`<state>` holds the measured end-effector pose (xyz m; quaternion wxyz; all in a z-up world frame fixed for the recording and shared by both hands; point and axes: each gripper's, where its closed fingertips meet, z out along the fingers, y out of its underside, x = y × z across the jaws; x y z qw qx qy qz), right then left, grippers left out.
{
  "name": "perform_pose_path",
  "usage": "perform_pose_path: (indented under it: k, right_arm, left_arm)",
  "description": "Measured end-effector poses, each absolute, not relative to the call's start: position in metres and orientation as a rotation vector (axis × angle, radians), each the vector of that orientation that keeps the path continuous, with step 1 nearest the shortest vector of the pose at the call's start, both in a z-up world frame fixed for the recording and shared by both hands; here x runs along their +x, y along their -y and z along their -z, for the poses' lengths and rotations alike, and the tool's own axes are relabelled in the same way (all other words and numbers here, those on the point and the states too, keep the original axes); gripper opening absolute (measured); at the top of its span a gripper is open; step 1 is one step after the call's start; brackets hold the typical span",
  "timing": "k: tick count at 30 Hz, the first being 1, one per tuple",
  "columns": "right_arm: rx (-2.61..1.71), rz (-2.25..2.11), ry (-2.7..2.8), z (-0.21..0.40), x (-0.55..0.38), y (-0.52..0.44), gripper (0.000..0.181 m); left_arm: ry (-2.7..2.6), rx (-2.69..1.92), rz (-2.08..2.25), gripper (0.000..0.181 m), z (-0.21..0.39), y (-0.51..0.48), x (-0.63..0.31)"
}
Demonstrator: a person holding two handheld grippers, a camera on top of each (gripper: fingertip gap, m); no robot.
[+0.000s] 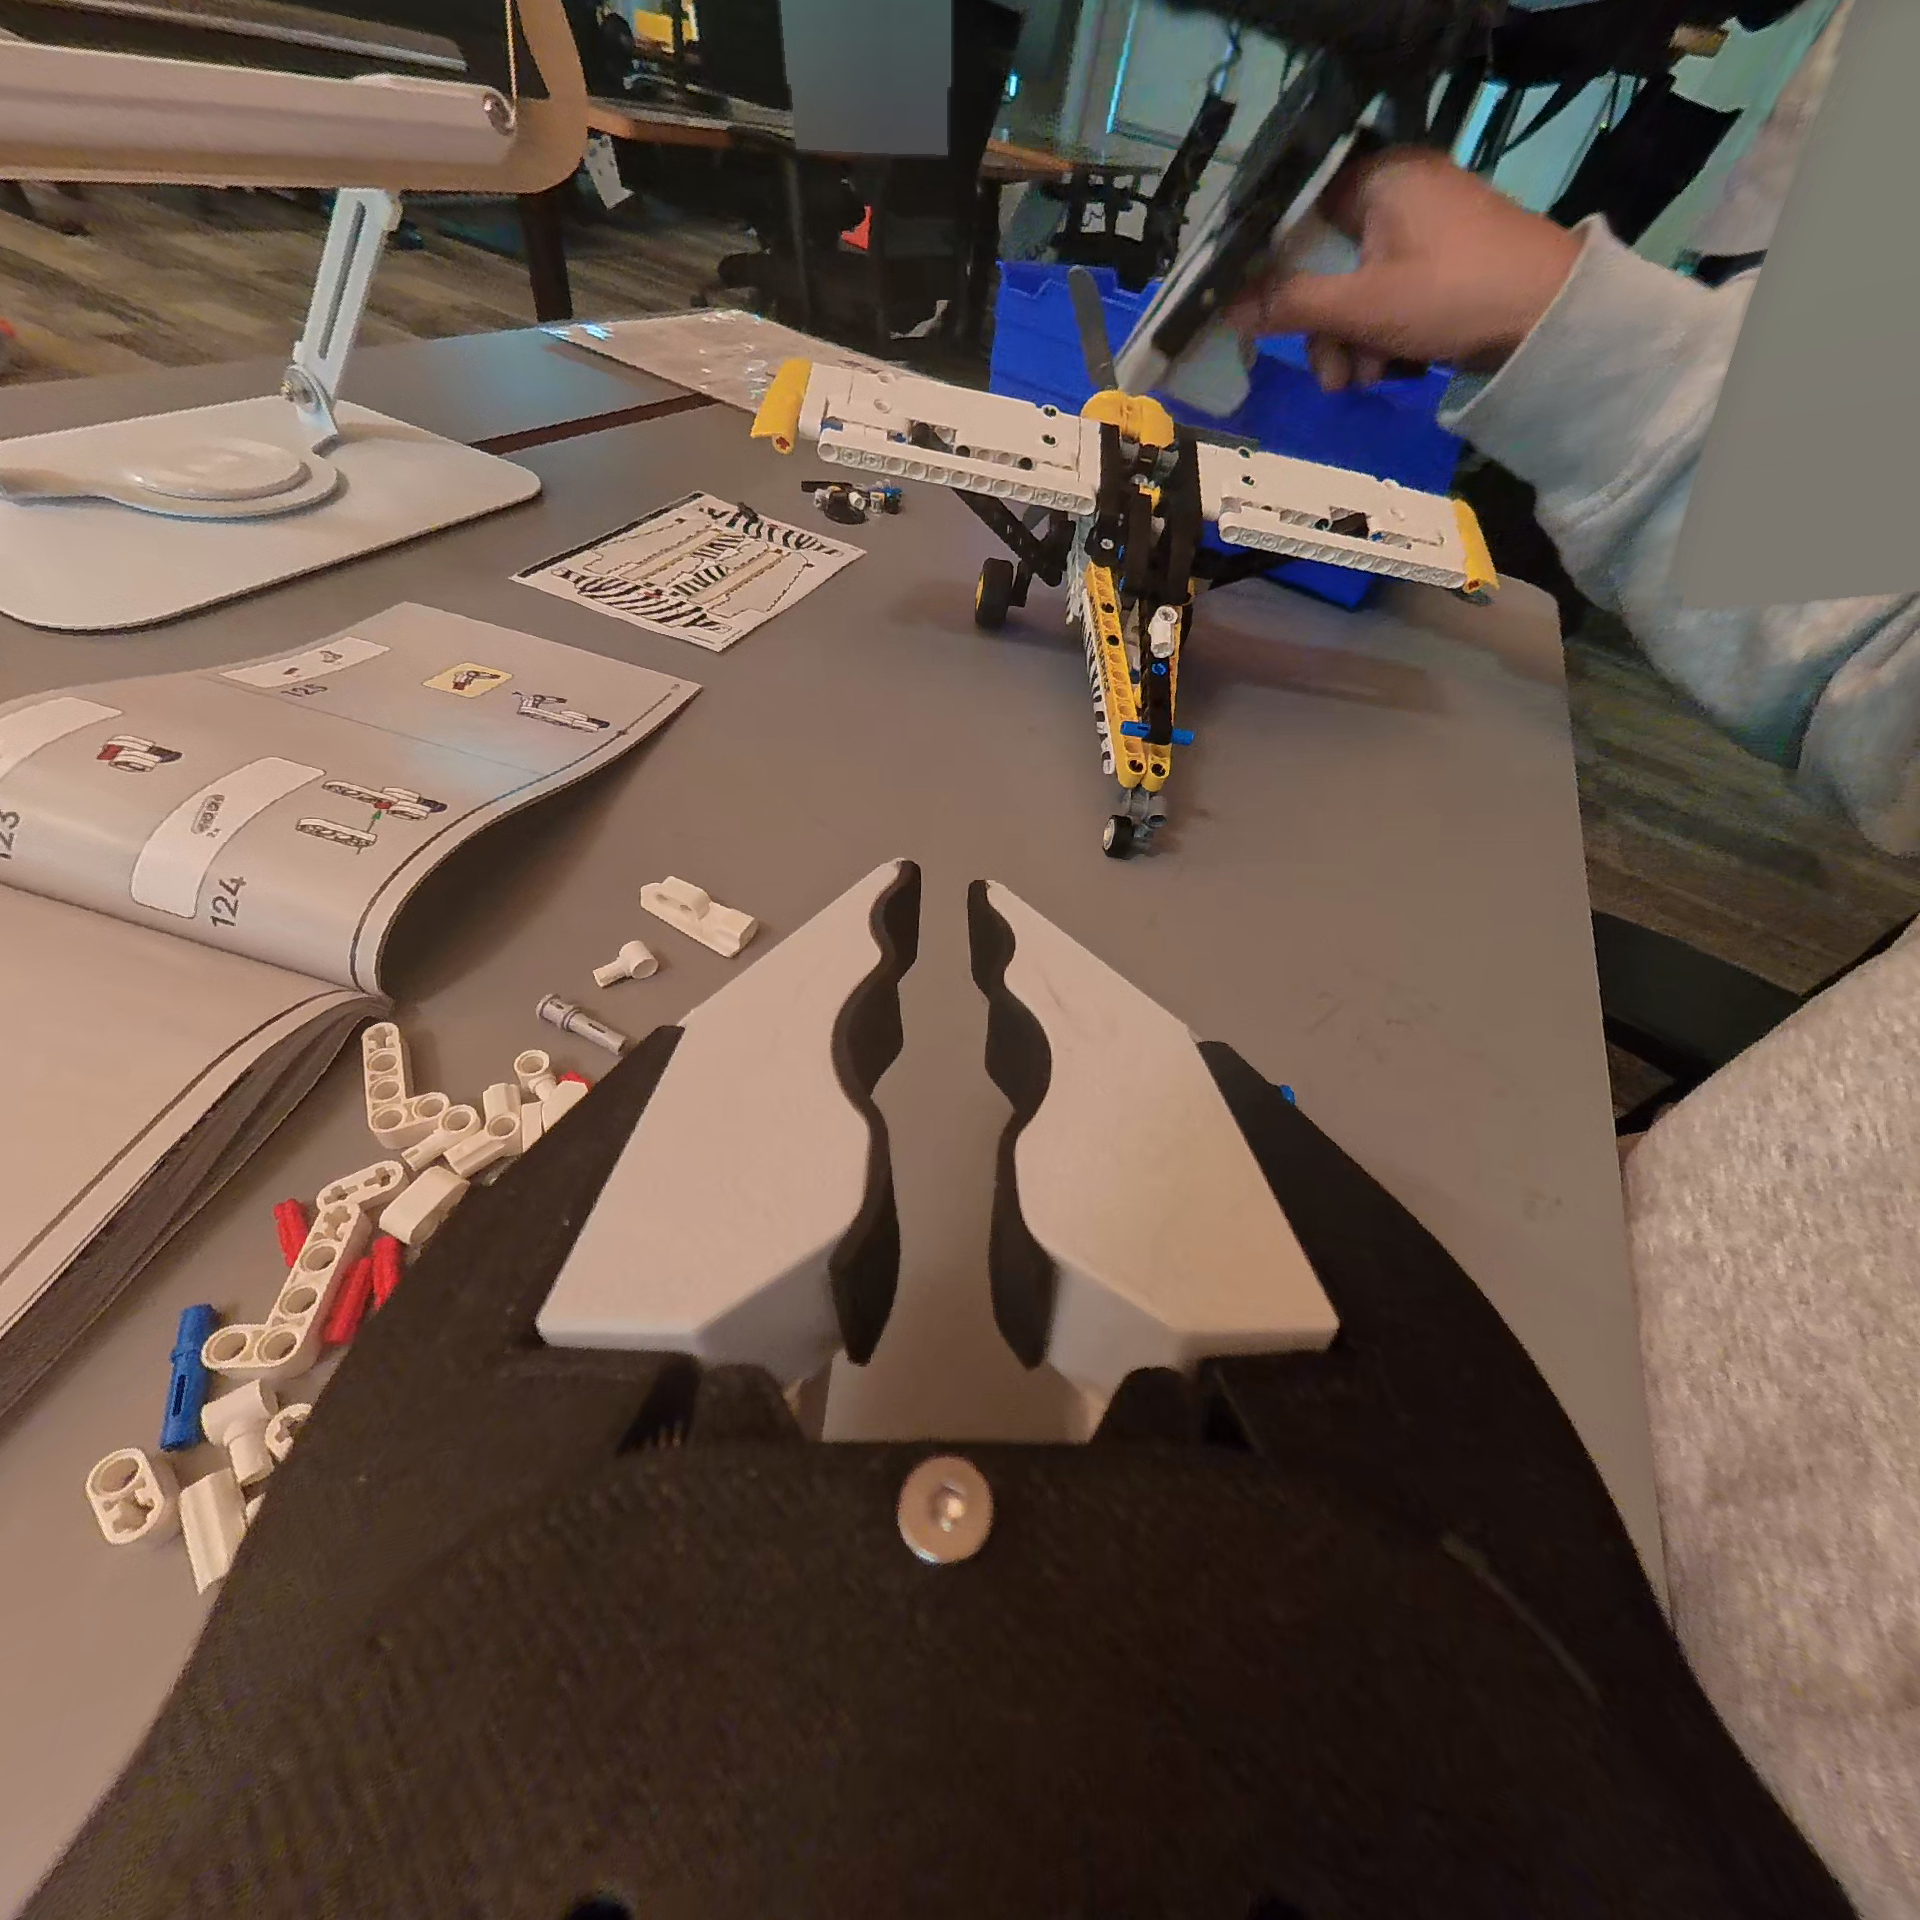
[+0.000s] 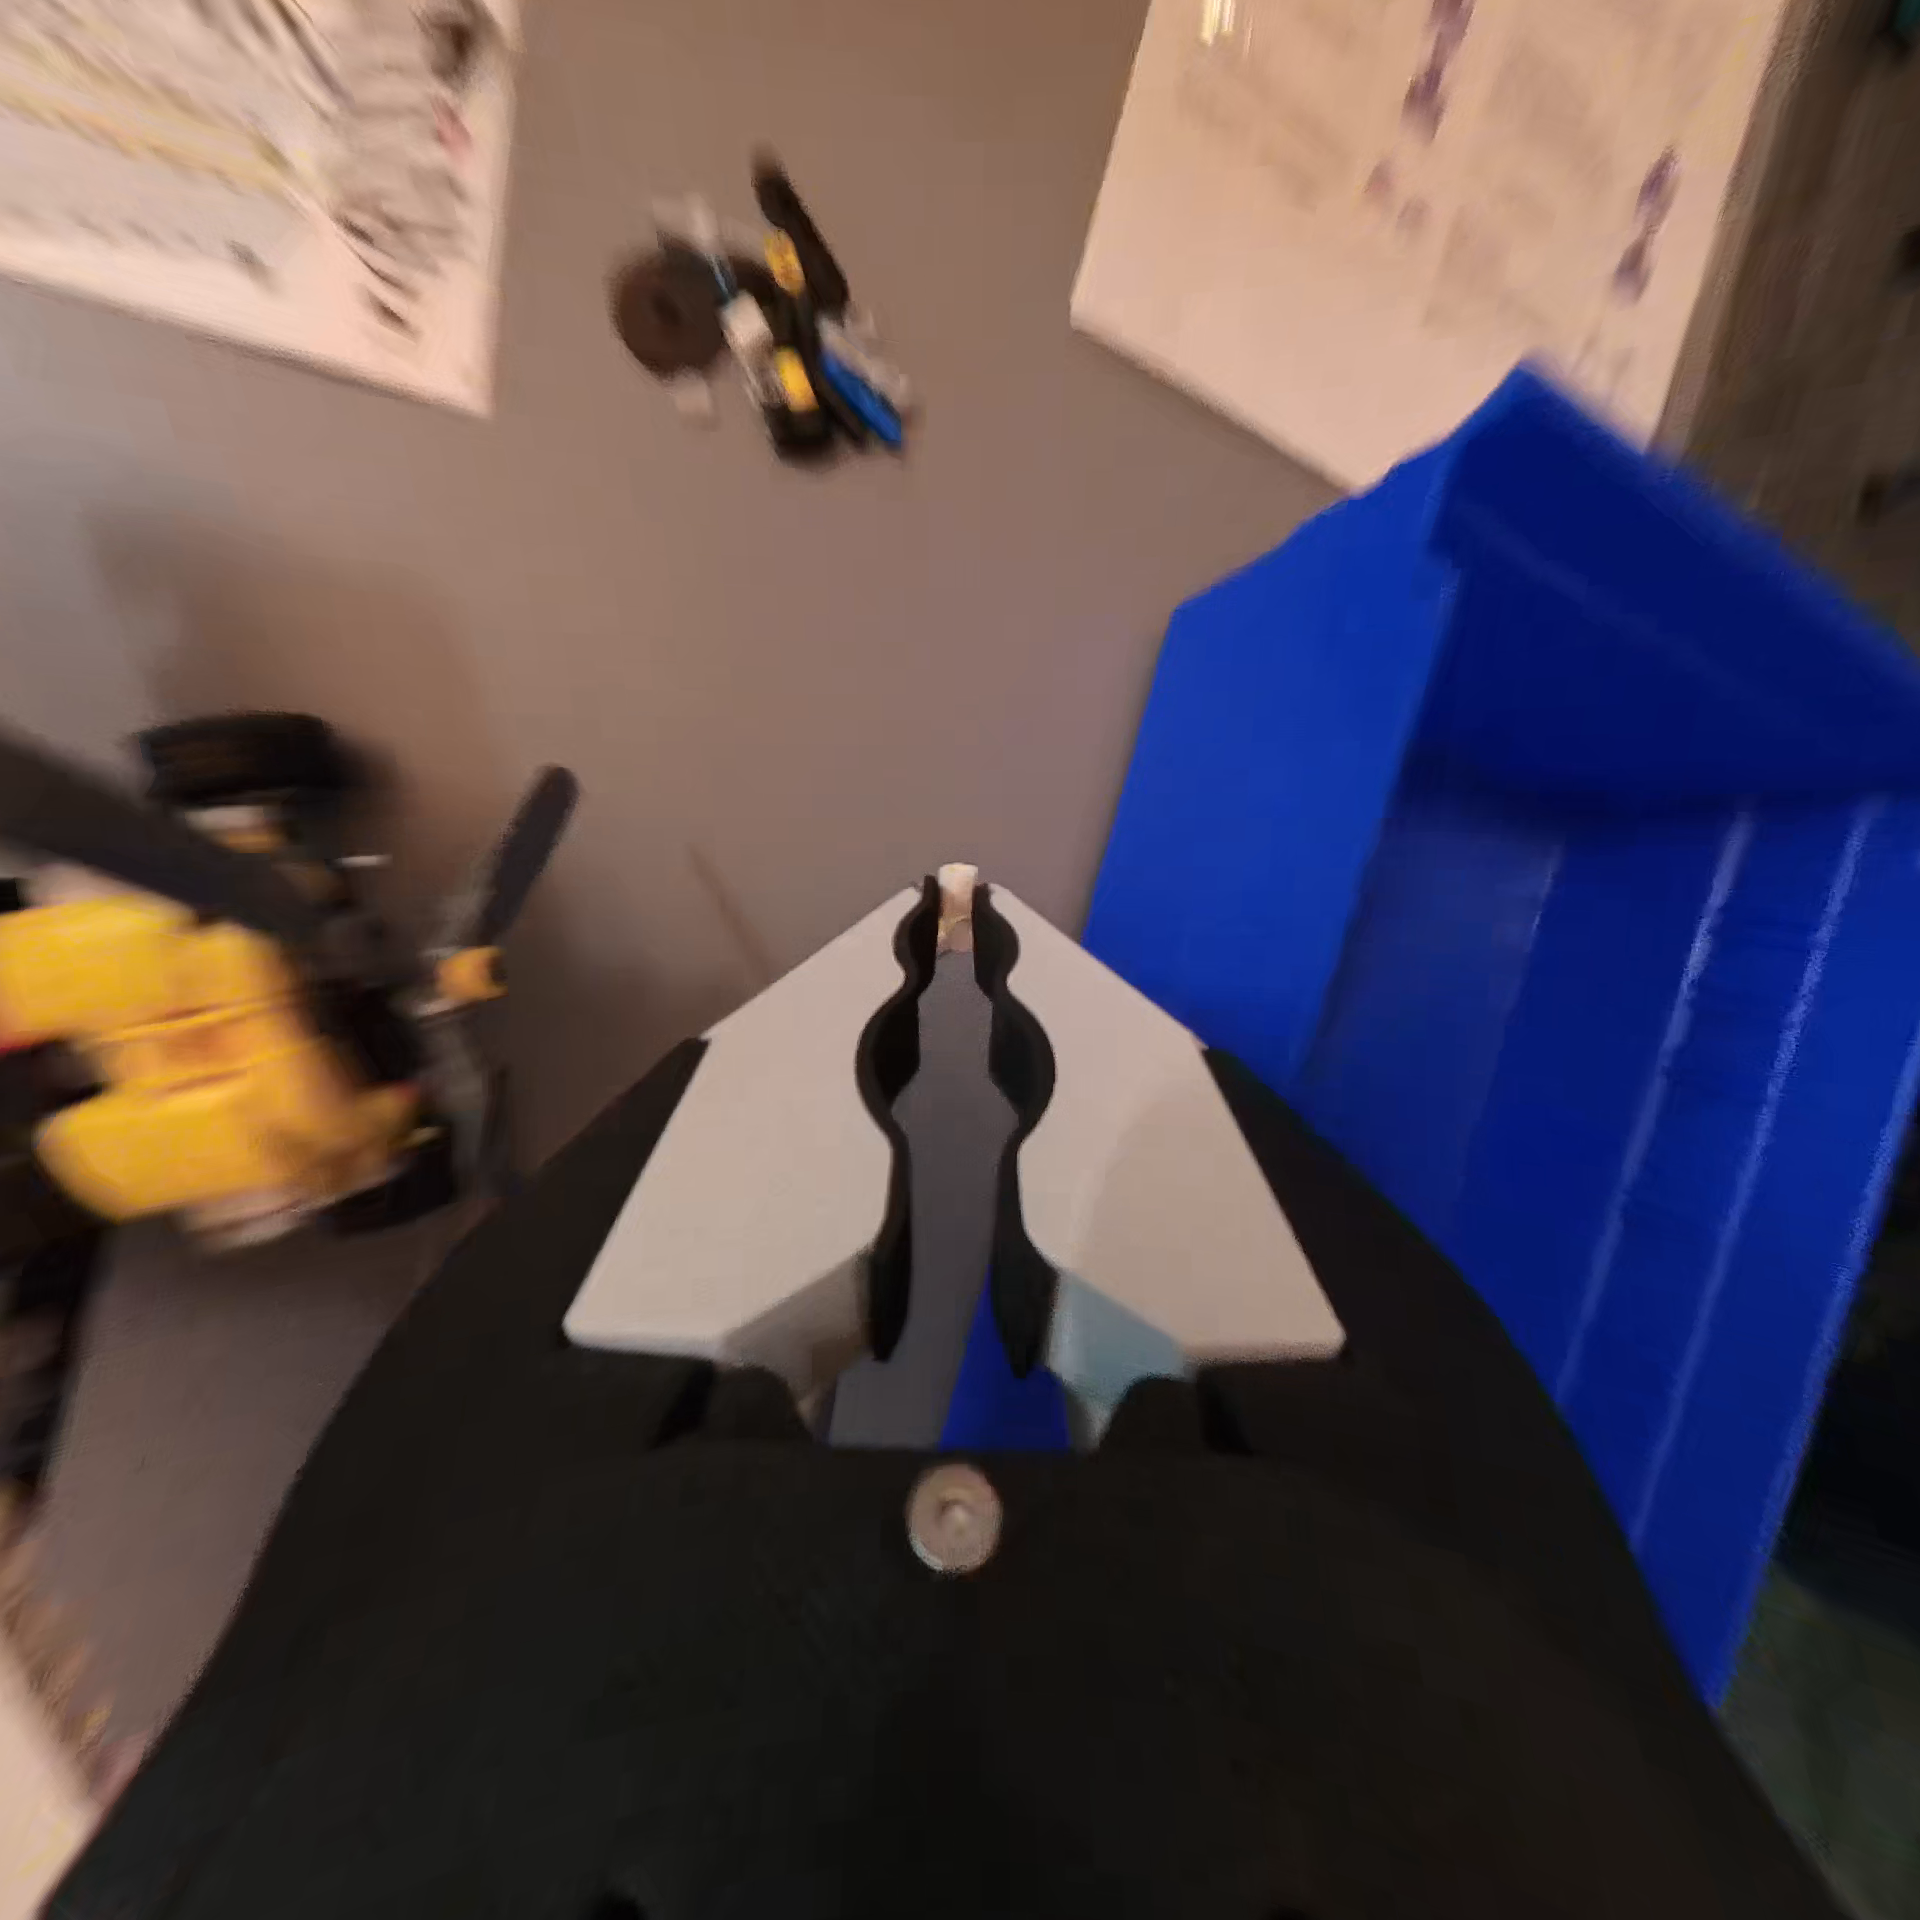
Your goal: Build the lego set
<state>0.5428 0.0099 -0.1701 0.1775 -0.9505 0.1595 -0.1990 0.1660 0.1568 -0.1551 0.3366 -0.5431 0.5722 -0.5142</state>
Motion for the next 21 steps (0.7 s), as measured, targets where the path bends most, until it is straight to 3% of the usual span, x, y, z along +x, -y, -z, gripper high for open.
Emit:
perform_pose_path:
  k: [8, 12, 17, 21]
  right_arm:
    - [-1.961, 0.426, 0.235, 0.015, 0.367, -0.064, 0.005]
    - [-1.744, 0.509, 0.451, 0.029, 0.261, -0.083, 0.004]
    - [-1.687, 0.013, 0.344, 0.073, 0.167, -0.105, 0.005]
    - [-1.575, 0.314, 0.472, 0.102, 0.163, -0.111, 0.004]
  left_arm:
    - [-1.51, -1.373, 1.445, 0.01, 0.148, -0.142, 0.167]
    - [-1.526, -1.276, 1.596, 0.017, 0.133, -0.121, 0.163]
    - [-1.569, -1.121, 1.706, 0.024, 0.118, -0.086, 0.154]
    - [-1.447, -1.184, 1.999, 0.026, 0.104, -0.086, 0.147]
